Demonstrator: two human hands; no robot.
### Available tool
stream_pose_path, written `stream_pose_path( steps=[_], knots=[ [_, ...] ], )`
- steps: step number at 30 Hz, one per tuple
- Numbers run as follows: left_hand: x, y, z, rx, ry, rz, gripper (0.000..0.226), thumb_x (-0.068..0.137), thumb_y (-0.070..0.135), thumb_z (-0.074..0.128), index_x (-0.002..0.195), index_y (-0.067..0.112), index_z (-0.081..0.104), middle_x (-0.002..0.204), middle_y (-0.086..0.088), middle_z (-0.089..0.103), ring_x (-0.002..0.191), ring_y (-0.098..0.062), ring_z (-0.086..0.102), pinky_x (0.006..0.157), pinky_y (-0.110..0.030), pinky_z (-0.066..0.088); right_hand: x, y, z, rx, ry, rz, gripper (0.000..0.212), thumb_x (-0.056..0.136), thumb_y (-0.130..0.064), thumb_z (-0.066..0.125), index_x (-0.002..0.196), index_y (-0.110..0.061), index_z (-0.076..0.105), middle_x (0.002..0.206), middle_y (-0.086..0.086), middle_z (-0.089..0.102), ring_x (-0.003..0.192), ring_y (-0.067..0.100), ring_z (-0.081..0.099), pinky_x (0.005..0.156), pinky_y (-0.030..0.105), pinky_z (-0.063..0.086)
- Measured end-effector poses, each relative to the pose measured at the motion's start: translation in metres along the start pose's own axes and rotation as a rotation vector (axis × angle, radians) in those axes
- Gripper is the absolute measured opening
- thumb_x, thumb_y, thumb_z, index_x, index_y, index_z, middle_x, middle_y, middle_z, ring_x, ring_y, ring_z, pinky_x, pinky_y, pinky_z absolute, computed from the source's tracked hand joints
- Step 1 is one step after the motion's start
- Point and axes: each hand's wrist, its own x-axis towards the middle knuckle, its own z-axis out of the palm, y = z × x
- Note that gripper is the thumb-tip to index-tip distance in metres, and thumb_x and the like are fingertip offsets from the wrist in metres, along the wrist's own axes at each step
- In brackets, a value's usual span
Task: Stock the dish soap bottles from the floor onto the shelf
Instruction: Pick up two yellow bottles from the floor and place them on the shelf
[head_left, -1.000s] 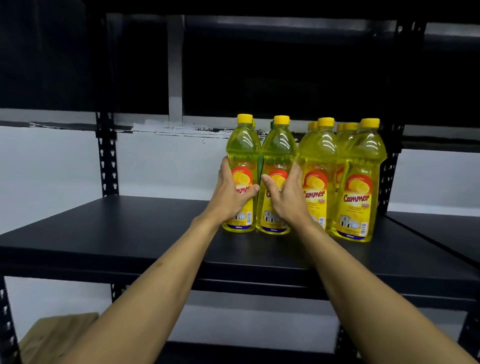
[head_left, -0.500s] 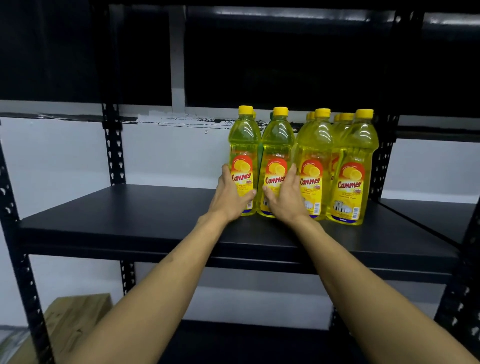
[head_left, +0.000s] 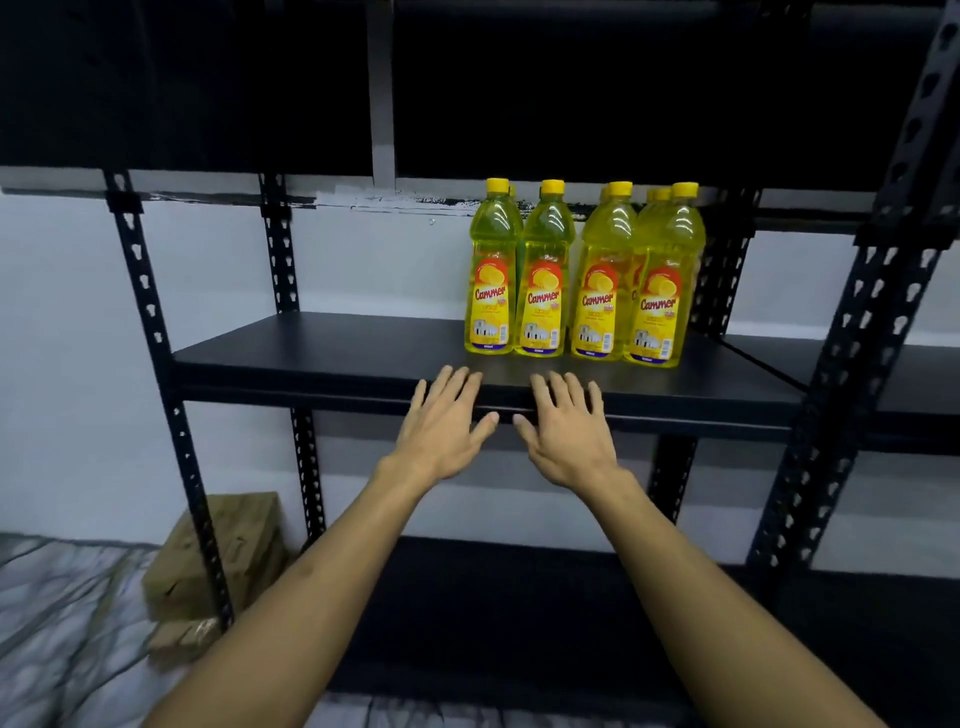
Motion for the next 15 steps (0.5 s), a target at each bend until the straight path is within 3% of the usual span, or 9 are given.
stream_pose_path(
  steps=[3,7,15],
  knots=[
    [-0.035,0.005,-0.002,-0.038,-0.023,-0.009,0.065,0.102,0.051,0.037,0.157,0.017,0.025,0.167,-0.004,0.011,0.154,-0.02,0.003,0.124,-0.044,0.006,-0.039,-0.01,-0.003,0.07,-0.032,0.035,0.064,0.102,-0.05,0.034,0.155,-0.014,0.024,0.165,0.01,0.015,0.153,0.029,0.008,0.12,0.052,0.014],
    [-0.088,0.008,0.006,-0.077,-0.08,-0.033,0.064,0.101,0.049,0.042,0.155,0.015,0.03,0.166,-0.006,0.017,0.153,-0.021,0.008,0.124,-0.043,0.007,-0.096,-0.023,0.009,0.055,-0.134,0.067,0.06,0.101,-0.05,0.035,0.149,-0.014,0.032,0.157,0.012,0.029,0.145,0.029,0.023,0.114,0.051,0.021],
    [-0.168,0.009,0.033,-0.104,-0.156,-0.059,0.065,0.098,0.046,0.049,0.152,0.014,0.033,0.162,-0.01,0.027,0.151,-0.024,0.019,0.122,-0.041,0.016,-0.177,-0.044,0.034,0.1,-0.269,0.094,0.061,0.101,-0.05,0.036,0.149,-0.012,0.032,0.156,0.012,0.03,0.142,0.03,0.027,0.113,0.052,0.022]
  ],
)
